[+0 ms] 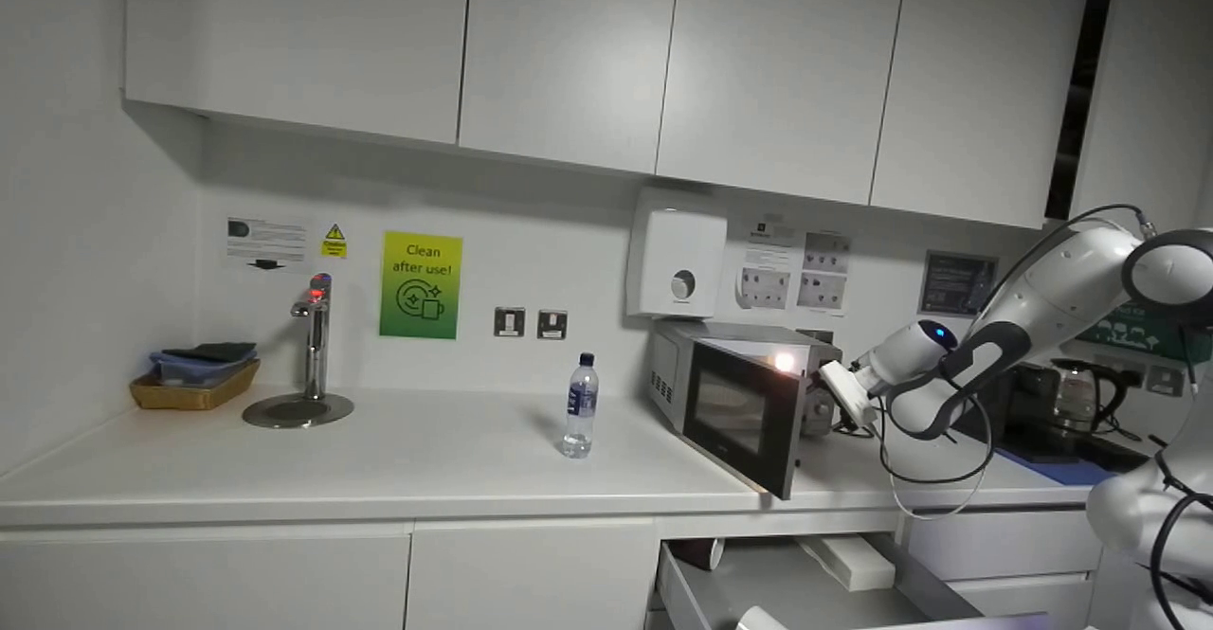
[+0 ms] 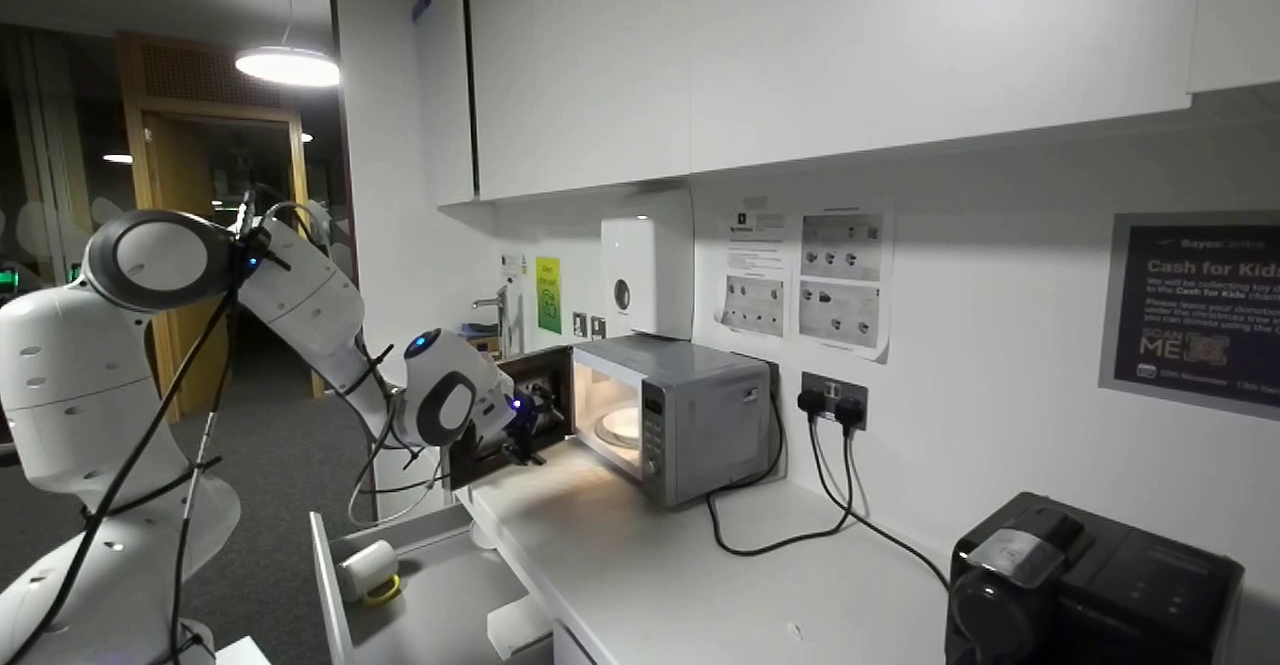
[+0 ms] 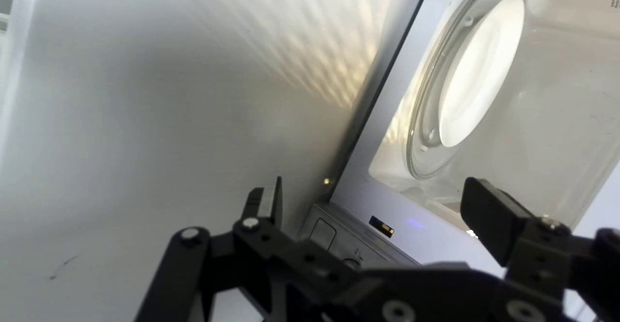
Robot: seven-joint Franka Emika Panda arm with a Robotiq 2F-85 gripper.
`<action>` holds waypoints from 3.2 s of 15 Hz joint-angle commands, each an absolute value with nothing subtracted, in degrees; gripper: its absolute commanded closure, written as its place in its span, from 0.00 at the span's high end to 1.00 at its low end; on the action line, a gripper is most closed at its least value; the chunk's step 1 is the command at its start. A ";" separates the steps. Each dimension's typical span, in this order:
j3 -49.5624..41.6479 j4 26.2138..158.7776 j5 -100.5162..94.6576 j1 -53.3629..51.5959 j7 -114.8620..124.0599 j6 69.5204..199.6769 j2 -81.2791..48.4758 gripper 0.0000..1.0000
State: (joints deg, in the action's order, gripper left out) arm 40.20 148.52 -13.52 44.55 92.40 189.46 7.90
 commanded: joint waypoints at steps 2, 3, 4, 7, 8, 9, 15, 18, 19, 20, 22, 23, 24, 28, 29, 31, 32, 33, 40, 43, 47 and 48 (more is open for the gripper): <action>40.20 148.60 -13.52 44.47 92.40 189.46 7.90 1.00; 40.20 148.60 -13.52 44.47 92.40 189.46 7.90 1.00; 40.20 148.60 -13.52 44.46 92.40 189.46 7.90 1.00; 40.20 148.60 -13.52 44.45 92.40 189.46 7.90 1.00; 40.20 148.60 -13.52 44.45 92.40 189.46 7.90 1.00; 40.20 148.60 -13.52 44.45 92.40 189.46 7.90 1.00; 40.20 148.60 -13.52 44.45 92.40 189.46 7.90 1.00; 40.20 148.60 -13.52 44.45 92.40 189.46 7.90 1.00; 40.20 148.60 -13.52 44.45 92.40 189.46 7.90 1.00; 40.20 148.60 -13.52 44.45 92.40 189.46 7.90 1.00; 40.20 148.60 -13.52 44.45 92.40 189.46 7.90 1.00; 40.11 148.63 -13.78 44.37 92.12 189.61 7.65 1.00; 39.90 148.54 -14.04 44.10 91.89 190.51 6.83 1.00; 39.45 147.33 -15.47 43.14 90.79 196.92 1.60 1.00; 39.43 146.88 -15.92 43.14 90.61 198.41 0.29 1.00; 37.65 145.78 -15.47 41.49 88.69 201.47 -2.38 1.00; 35.67 141.80 -16.78 38.47 90.06 198.00 -2.73 1.00; 36.04 140.93 -17.68 39.09 90.05 198.41 -4.00 1.00; 37.75 133.29 -20.03 41.21 90.21 198.13 -9.30 1.00; 38.39 132.29 -19.93 42.07 89.84 198.13 -10.60 1.00; 38.57 131.60 -19.44 42.69 89.06 198.13 -11.88 1.00; 38.49 131.57 -19.34 42.75 88.86 198.13 -12.10 1.00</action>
